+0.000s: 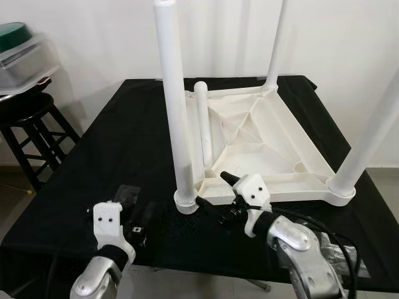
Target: Building children table
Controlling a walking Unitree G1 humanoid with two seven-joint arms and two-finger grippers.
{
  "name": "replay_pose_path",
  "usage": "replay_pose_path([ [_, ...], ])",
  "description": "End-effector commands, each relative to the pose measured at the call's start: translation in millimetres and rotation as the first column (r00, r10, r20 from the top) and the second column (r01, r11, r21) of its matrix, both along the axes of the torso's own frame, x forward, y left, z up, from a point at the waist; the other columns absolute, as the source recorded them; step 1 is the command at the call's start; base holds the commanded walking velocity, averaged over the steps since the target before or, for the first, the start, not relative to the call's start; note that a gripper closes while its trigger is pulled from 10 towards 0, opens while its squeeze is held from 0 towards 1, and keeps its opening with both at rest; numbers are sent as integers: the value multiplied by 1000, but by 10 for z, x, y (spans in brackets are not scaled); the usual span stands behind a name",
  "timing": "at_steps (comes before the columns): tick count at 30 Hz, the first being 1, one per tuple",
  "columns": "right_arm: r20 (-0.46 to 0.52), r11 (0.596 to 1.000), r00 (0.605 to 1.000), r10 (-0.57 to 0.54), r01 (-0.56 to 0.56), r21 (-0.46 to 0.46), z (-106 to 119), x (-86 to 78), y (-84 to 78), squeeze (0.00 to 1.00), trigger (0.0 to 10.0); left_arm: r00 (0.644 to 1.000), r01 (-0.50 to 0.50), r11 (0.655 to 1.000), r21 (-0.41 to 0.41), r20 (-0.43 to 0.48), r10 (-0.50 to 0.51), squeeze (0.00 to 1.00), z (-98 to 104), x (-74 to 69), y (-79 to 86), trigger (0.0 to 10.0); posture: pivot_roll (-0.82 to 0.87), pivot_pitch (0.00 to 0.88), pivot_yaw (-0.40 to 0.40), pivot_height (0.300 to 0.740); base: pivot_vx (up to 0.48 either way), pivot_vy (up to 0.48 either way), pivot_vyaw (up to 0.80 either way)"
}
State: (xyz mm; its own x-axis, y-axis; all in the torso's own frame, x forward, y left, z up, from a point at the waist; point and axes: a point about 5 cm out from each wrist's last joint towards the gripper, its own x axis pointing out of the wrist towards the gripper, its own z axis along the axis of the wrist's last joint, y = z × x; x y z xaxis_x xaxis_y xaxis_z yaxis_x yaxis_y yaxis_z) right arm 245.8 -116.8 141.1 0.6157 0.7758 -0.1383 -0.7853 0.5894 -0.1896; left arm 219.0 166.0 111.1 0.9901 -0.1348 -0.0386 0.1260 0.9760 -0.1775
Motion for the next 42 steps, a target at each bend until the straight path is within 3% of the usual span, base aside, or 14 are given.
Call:
replay_pose_path([
  [1, -73, 985, 983, 171, -168, 39, 0, -176, 51, 0, 10000, 1000, -6, 1000, 21, 6, 6, 0, 3, -36, 27, 10000, -87, 31, 47, 740, 0, 0, 0],
  [3, -150, 967, 956, 253, -246, 68, -21, -300, 9, 0, 10000, 1000, -6, 1000, 21, 8, 6, 0, -3, -54, 22, 10000, -91, 31, 45, 740, 0, 0, 0],
  [8, -255, 954, 926, 277, -234, 188, -86, -358, -35, 0, 10000, 1000, 10, 1000, 29, 19, -10, 0, -17, -78, 1, 10000, -94, 38, 39, 740, 0, 0, 0],
  [15, -237, 958, 942, 236, -185, 218, -77, -319, -23, 0, 10000, 999, 34, 999, 2, 37, -34, 0, -2, -84, -18, 10000, -108, 48, 56, 740, 0, 0, 0],
  [42, -227, 963, 948, 225, -181, 198, -20, -124, -62, 0, 10000, 993, 105, 994, -25, 51, -103, 0, 10, -64, -64, 10000, -95, 57, 51, 740, 0, -462, 0],
])
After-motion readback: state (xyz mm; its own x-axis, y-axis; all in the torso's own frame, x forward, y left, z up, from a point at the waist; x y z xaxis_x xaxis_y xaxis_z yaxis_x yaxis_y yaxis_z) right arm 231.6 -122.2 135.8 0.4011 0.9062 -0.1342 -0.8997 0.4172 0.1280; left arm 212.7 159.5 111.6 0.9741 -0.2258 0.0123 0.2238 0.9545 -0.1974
